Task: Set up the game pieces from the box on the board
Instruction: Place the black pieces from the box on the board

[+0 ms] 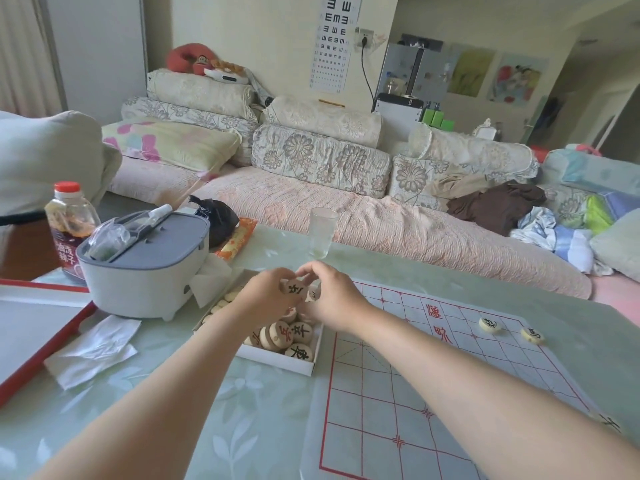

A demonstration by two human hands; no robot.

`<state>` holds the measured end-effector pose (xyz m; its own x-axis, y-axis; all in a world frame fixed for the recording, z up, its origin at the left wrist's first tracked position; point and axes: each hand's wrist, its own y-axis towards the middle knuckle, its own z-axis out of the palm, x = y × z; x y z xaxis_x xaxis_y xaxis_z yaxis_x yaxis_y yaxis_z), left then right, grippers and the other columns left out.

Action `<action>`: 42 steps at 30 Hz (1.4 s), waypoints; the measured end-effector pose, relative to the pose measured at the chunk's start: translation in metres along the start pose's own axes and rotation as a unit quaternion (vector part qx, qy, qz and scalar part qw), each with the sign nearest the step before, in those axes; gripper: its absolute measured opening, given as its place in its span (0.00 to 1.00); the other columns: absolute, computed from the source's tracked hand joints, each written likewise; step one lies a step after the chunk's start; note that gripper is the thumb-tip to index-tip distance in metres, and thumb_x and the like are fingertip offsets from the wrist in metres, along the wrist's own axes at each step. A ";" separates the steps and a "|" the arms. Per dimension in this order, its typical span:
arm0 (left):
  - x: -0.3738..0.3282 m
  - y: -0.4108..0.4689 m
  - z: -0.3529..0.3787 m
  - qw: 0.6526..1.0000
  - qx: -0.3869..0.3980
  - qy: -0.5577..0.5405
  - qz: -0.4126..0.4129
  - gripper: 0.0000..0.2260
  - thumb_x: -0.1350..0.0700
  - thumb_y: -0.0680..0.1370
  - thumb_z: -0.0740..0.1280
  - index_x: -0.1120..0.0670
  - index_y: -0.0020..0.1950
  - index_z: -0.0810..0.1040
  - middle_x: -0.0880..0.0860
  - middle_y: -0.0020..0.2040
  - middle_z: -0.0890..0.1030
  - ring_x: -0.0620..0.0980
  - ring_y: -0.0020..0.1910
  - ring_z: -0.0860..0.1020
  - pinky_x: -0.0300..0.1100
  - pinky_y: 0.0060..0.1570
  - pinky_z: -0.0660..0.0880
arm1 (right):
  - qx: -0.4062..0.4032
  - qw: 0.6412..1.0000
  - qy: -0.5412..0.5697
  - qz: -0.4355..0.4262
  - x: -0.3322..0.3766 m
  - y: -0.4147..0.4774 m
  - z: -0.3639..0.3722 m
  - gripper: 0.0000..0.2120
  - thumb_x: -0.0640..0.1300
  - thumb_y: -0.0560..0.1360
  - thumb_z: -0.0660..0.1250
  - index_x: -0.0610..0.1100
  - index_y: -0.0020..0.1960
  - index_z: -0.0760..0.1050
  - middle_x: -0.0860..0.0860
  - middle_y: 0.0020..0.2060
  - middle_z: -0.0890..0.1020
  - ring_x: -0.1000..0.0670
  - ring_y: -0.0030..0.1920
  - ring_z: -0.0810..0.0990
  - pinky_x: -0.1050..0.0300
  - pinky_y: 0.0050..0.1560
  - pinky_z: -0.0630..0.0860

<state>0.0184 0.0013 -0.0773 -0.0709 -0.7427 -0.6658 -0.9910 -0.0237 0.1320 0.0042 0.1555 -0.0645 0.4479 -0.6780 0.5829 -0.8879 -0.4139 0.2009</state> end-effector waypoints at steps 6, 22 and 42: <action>0.009 -0.010 -0.012 0.997 -0.039 0.060 0.012 0.12 0.57 0.76 0.65 0.50 0.60 0.76 0.54 0.52 0.82 0.52 0.46 0.76 0.41 0.44 0.74 | 0.157 0.964 -0.203 0.071 0.006 -0.016 0.001 0.13 0.53 0.69 0.74 0.52 0.50 0.76 0.56 0.46 0.78 0.50 0.48 0.76 0.55 0.48 0.75; 0.005 -0.020 -0.013 0.997 -0.021 0.073 0.030 0.14 0.55 0.77 0.65 0.49 0.62 0.76 0.53 0.55 0.80 0.50 0.44 0.74 0.40 0.42 0.74 | 0.170 0.960 -0.143 0.173 0.019 -0.016 0.022 0.20 0.46 0.70 0.75 0.41 0.61 0.79 0.50 0.47 0.82 0.50 0.43 0.75 0.60 0.41 0.73; -0.154 -0.015 0.141 0.976 0.203 -0.053 0.064 0.11 0.59 0.75 0.63 0.50 0.55 0.78 0.54 0.47 0.81 0.49 0.28 0.71 0.35 0.24 0.68 | -0.034 0.937 -0.008 0.349 -0.162 -0.136 -0.133 0.09 0.40 0.78 0.62 0.45 0.57 0.76 0.47 0.47 0.80 0.49 0.34 0.77 0.56 0.38 0.74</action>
<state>0.0277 0.2106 -0.0802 -0.1873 -0.6482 -0.7380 -0.9348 0.3484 -0.0688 0.0382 0.4020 -0.0815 -0.2422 -0.7788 0.5786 -0.9695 0.1717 -0.1747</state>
